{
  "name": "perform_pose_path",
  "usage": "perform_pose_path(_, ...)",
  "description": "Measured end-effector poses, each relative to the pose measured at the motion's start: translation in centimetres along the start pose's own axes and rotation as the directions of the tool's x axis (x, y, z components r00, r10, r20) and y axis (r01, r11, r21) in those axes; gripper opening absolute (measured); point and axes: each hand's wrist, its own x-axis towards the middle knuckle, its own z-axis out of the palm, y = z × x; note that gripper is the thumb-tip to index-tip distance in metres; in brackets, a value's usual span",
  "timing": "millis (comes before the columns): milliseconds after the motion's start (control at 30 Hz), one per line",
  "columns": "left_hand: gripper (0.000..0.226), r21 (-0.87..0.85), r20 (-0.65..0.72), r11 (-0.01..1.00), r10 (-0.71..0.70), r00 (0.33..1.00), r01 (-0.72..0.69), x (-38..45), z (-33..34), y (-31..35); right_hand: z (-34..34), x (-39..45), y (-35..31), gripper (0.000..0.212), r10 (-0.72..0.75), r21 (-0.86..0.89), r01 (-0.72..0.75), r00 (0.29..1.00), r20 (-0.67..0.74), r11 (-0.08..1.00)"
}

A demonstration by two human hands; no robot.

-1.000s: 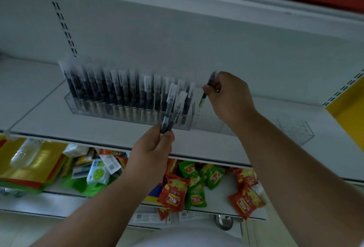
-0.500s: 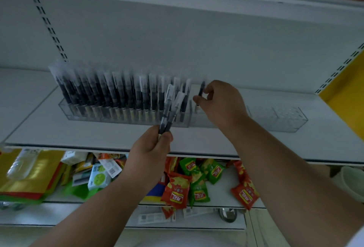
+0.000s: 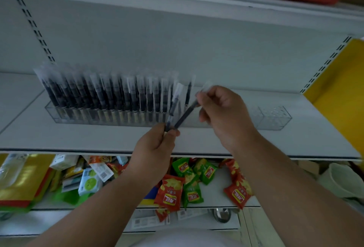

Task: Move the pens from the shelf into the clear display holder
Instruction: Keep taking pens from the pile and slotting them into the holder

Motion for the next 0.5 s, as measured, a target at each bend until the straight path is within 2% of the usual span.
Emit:
perform_pose_path(100,0.021,0.118,-0.076,0.993,0.014,0.997,-0.005,-0.3,-0.5,0.1,-1.0,1.1,0.1,0.018,-0.081,-0.046,0.076,0.990,-0.115,0.996)
perform_pose_path(233,0.021,0.129,-0.096,0.992,0.010,0.995,0.003,-0.5,-0.6,0.4,-2.0,2.6,-0.1,0.017,-0.266,-0.271,0.203,0.939,-0.220,0.941)
perform_pose_path(333,0.021,0.127,-0.090,0.992,0.018,0.996,-0.006,-0.8,-0.6,0.5,-2.0,3.7,-0.5,0.015,-0.356,-0.358,0.280,0.919,-0.167,0.891)
perform_pose_path(433,0.021,0.105,-0.091,0.994,0.004,0.996,0.006,-0.9,-0.6,0.6,-1.6,4.5,-0.5,0.014,-0.387,-0.538,0.302,0.921,-0.049,0.787)
perform_pose_path(500,0.021,0.116,-0.086,0.993,0.006,0.996,0.004,-0.9,-0.6,0.6,-1.3,4.8,-0.3,0.015,-0.381,-0.584,0.310,0.925,0.001,0.750)
